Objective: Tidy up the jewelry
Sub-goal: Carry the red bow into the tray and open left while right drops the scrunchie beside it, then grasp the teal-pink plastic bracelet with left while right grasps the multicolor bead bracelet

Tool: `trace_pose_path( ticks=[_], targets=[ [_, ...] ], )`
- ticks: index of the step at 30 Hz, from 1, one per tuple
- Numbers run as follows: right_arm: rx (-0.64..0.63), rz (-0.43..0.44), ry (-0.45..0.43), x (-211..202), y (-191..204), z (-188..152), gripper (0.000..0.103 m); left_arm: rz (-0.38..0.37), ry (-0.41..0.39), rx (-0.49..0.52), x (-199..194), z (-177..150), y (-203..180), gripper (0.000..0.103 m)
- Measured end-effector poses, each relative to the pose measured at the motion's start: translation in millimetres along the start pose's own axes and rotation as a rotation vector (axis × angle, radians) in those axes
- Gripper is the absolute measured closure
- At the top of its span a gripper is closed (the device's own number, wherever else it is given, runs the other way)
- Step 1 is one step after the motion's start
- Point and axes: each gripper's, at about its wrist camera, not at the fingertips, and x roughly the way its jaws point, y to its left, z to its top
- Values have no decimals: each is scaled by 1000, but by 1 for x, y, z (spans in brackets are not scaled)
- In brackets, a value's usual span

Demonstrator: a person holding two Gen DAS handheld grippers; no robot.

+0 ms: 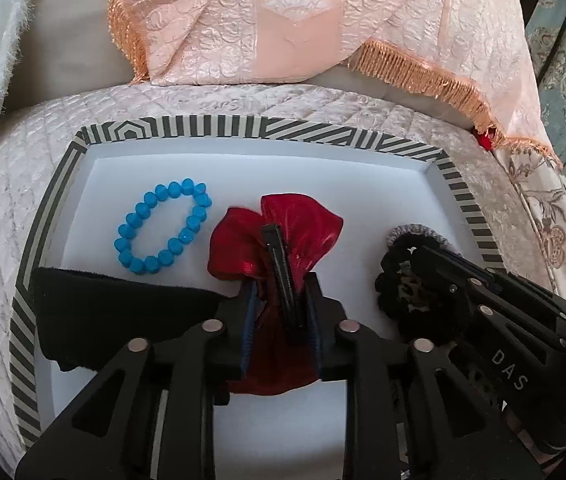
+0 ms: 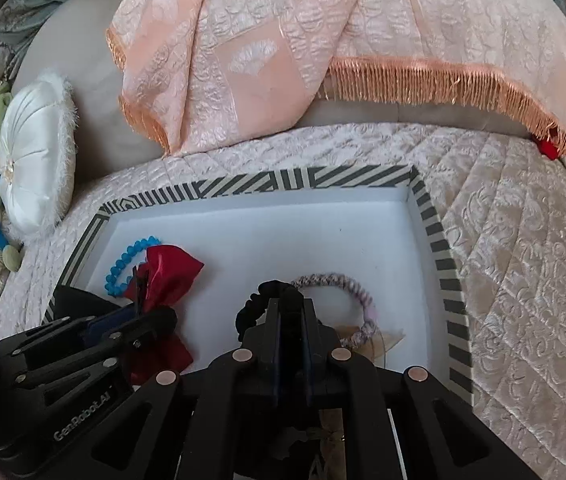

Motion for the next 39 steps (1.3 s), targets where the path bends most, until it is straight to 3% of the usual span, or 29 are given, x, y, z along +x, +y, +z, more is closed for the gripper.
trace_pose_path(
  ticks=[3, 5, 8, 22, 33, 39],
  targets=[
    [-2, 10, -10, -4, 0, 1, 95, -12, -23, 14, -7, -1, -3, 66],
    [3, 14, -21, -7, 0, 0, 86, -12, -37, 22, -12, 0, -4, 57],
    [0, 3, -53, -14, 1, 1, 71, -6, -49, 24, -16, 1, -3, 56],
    [-22, -12, -112, -53, -6, -10, 70, 40, -105, -82, -70, 7, 60, 56],
    [-46, -23, -145, -111, -19, -76, 70, 45, -84, -114, -128, -61, 117, 56],
    [19, -54, -61, -121, -34, -126, 70, 10, 7, -138, -124, -117, 111, 56]
  ],
)
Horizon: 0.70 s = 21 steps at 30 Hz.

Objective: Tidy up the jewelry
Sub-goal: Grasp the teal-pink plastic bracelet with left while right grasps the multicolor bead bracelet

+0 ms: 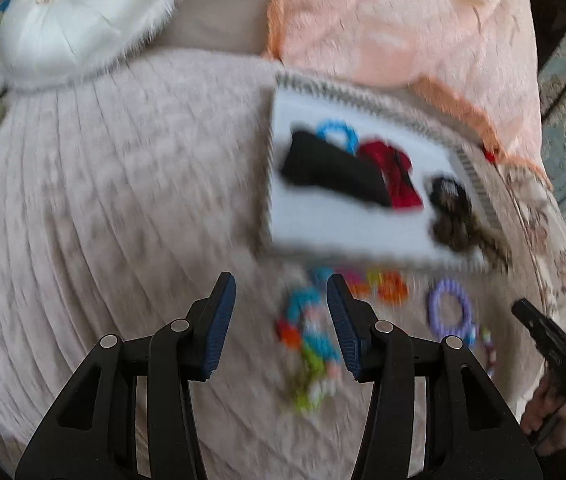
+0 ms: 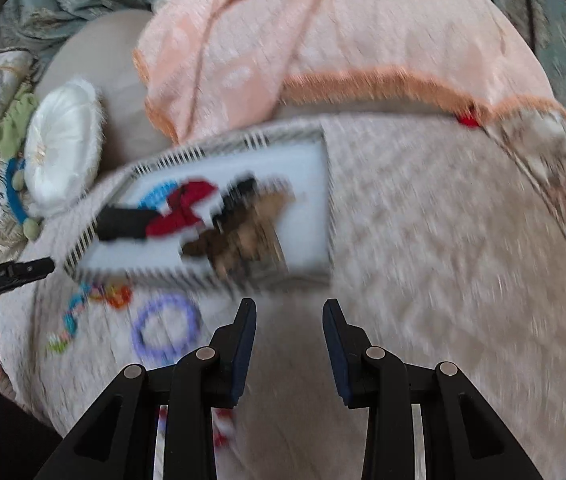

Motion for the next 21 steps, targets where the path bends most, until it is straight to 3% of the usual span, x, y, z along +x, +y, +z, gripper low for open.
trace_pose_path(
  ticks=[6, 10, 13, 21],
  targets=[
    [-23, -19, 62, 10, -6, -17, 70, 93, 39, 128, 19, -34, -32, 56],
    [-12, -6, 67, 11, -10, -17, 70, 141, 16, 168, 25, -38, -38, 57],
    [-31, 20, 64, 9, -7, -18, 70, 175, 9, 202, 22, -41, -41, 84],
    [-154, 171, 72, -3, 15, -31, 70, 133, -22, 207, 11, -44, -48, 93]
  ],
)
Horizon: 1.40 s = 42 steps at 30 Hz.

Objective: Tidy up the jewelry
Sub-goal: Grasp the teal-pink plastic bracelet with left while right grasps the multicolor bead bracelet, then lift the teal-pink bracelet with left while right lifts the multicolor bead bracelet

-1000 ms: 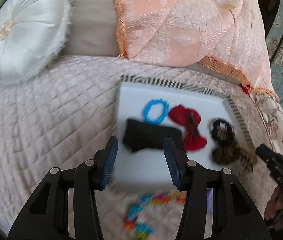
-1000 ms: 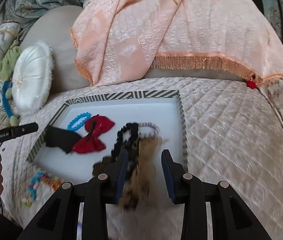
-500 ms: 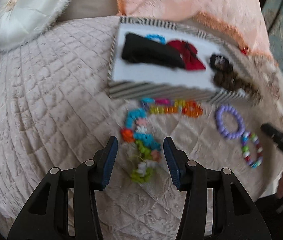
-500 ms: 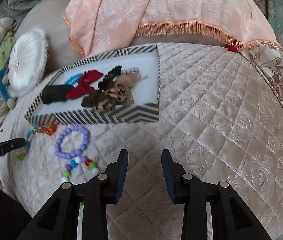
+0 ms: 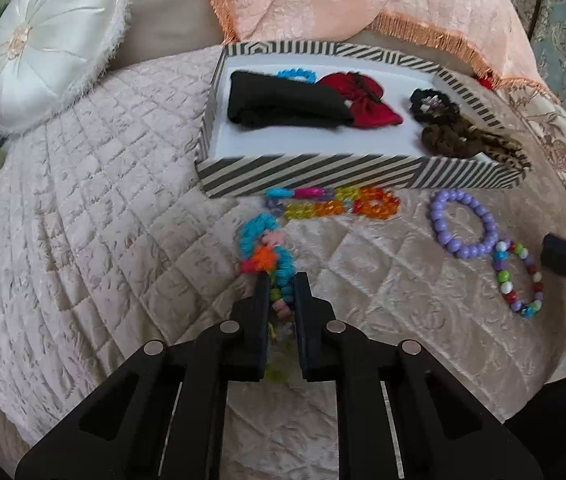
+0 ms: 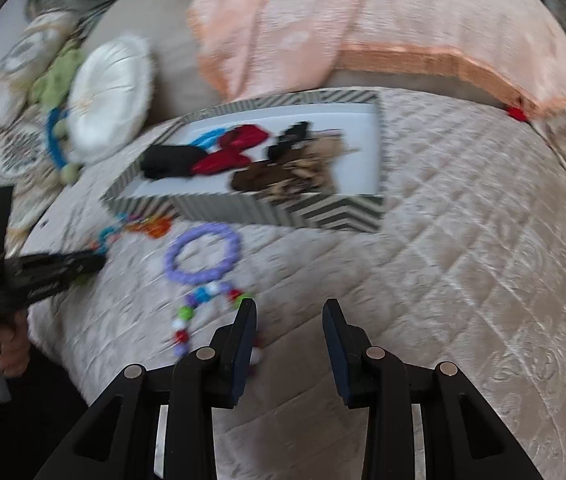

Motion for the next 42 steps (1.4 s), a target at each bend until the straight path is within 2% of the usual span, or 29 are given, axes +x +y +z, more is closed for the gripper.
trace_pose_path(
  ticks=[4, 7, 9, 10, 11, 14, 18, 23, 28, 34, 39, 42],
  targets=[
    [-58, 61, 19, 4, 16, -4, 71, -42, -39, -36, -9, 7, 3, 93],
    [-94, 38, 75, 21, 24, -7, 74, -86, -46, -74, -12, 13, 12, 93],
    [-127, 6, 74, 26, 29, -7, 76, -100, -51, -94, -13, 14, 17, 93],
    [-138, -8, 74, 28, 32, -6, 80, -107, -54, -104, -14, 14, 18, 93],
    [-142, -12, 76, 29, 33, -5, 90, -116, -58, -117, -15, 15, 21, 93],
    [-178, -26, 77, 28, 38, -5, 94, -151, -84, -145, -21, 19, 25, 93],
    [-192, -42, 46, 22, 41, -4, 94, -172, -121, -150, -27, 21, 26, 93],
    [-142, -37, -50, 1, 33, 5, 94, -210, -159, -157, -34, 26, 28, 93],
    [-89, -20, -105, -13, 27, 11, 94, -267, -162, -224, -40, 34, 48, 93],
    [-71, 5, -151, -27, 26, 14, 94, -258, -148, -223, -38, 33, 46, 93],
    [-61, 1, -177, -34, 25, 15, 94, -220, -148, -187, -36, 32, 38, 93],
    [-54, -6, -163, -31, 22, 15, 94, -182, -147, -167, -33, 31, 35, 93]
  ],
)
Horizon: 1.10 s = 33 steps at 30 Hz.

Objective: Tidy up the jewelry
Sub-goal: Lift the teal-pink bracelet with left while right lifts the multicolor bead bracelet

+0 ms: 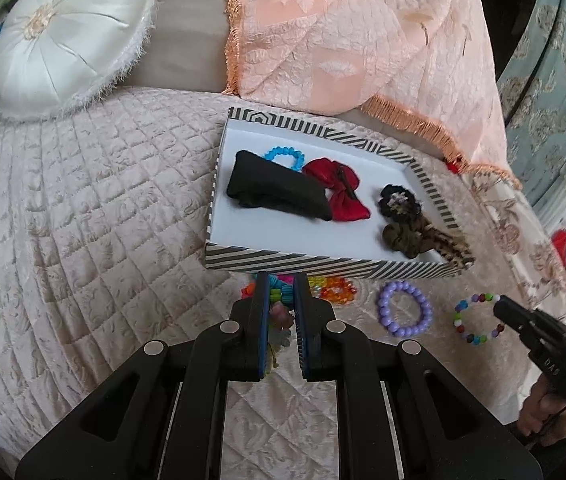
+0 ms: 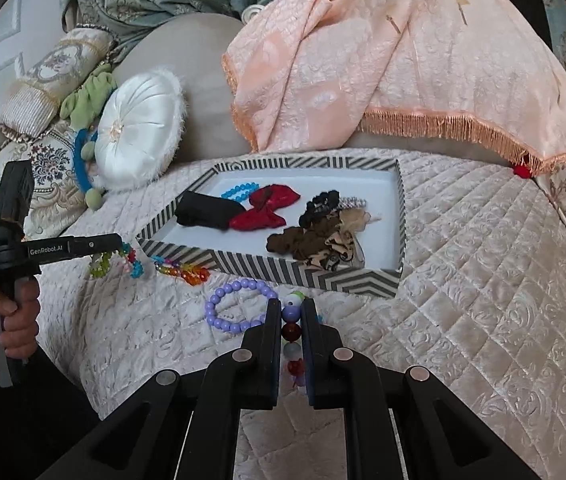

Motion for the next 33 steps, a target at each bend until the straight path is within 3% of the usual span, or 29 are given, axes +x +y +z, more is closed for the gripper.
trace_pose_path(
  ticks=[33],
  targets=[
    [2, -42, -9, -1, -3, 1, 94, 16, 0, 12, 3, -1, -3, 93]
  ],
)
